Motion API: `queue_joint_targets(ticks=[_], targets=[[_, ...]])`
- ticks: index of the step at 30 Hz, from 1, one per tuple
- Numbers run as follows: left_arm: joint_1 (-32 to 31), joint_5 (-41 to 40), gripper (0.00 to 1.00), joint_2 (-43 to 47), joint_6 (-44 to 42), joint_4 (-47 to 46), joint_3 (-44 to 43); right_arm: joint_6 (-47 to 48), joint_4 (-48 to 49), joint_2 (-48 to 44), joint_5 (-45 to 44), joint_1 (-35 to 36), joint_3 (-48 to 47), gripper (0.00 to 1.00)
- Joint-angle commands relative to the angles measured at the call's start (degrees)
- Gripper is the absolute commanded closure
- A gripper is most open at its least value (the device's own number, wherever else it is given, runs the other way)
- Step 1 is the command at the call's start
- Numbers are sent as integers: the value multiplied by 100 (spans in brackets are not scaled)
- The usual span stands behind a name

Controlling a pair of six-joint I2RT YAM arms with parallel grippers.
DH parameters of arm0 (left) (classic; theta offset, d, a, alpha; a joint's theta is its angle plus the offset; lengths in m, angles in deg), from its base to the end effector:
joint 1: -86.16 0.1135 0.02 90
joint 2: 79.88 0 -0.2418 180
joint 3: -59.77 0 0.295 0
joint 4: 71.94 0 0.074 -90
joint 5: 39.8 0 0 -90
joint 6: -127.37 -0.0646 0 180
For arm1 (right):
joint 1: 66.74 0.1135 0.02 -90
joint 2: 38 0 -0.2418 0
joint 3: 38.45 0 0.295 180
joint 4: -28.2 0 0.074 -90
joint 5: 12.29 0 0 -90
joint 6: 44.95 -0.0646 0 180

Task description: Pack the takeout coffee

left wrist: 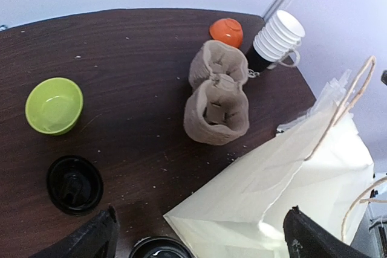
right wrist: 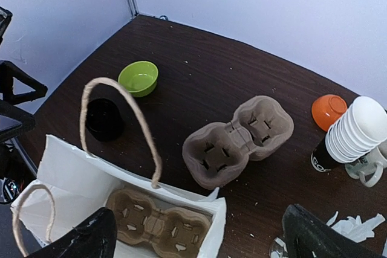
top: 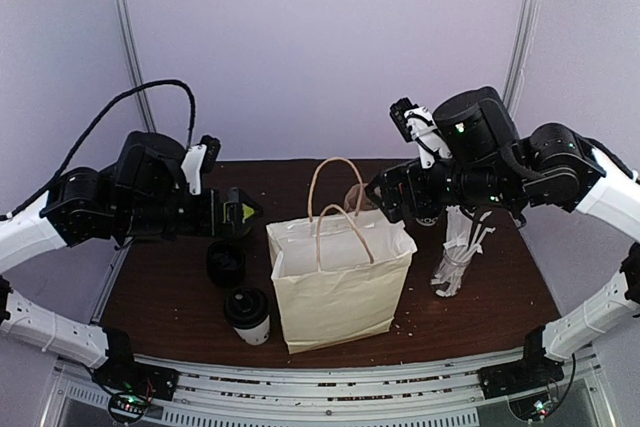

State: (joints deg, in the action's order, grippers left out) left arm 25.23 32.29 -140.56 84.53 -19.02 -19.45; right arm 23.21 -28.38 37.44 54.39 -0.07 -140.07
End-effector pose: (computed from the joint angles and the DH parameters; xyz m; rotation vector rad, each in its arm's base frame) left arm 0.1598 -0.2465 0.3416 0.0833 2.2351 -0.7455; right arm 0.1577 0.3011 0.4102 -0.5663 2.0182 0.5243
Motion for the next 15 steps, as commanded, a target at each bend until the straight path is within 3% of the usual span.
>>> queue_joint_targets(ticks=[1, 9, 15], targets=[[28, 1034, 2, -611, -706, -222, -551, -374, -165, -419, 352, -218, 401, 2], [49, 1051, 2, -1161, -1680, 184, -1620, -706, 243, -742, 1802, -678, 1312, 3], [187, 737, 2, -1158, -2227, 131, -1924, -733, 29, -390, 2035, -1033, 1313, 11]])
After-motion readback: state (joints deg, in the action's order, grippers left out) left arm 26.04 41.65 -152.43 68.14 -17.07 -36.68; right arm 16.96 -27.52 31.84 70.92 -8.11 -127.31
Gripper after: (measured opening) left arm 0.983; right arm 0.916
